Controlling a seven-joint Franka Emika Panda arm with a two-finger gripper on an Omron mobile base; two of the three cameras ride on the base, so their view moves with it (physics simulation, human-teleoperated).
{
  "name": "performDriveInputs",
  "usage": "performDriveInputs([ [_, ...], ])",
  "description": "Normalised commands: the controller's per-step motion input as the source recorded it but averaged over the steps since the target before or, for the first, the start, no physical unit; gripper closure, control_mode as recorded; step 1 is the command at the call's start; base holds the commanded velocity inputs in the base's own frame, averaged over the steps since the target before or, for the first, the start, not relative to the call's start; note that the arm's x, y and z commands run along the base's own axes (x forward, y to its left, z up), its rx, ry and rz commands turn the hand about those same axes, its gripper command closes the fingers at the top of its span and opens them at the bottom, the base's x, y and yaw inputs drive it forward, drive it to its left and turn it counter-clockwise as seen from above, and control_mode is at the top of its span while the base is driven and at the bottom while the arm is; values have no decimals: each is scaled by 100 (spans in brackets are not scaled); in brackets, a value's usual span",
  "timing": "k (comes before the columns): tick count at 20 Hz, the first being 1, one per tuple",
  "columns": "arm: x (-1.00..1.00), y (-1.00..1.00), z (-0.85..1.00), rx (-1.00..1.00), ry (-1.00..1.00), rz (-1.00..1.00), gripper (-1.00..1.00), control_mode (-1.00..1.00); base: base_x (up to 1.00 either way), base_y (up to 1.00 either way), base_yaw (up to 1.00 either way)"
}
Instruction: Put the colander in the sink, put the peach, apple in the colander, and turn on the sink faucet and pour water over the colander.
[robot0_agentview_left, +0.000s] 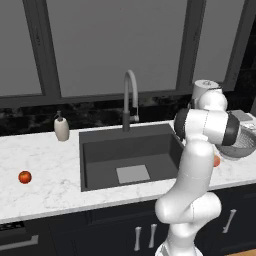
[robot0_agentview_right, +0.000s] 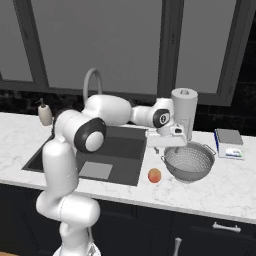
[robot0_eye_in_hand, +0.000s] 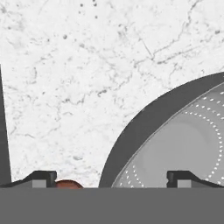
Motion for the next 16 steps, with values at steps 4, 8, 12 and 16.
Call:
performDriveInputs([
  [4, 17, -13, -29, 1, 9, -8, -100, -100, 0, 0, 0],
  [8, 6, -12, -29, 0, 3, -6, -100, -100, 0, 0, 0],
  [12, -13, -1, -40, 0, 0, -2, 100, -100, 0, 0, 0],
  [16, -39, 0, -43, 0, 0, -7, 100, -100, 0, 0, 0],
])
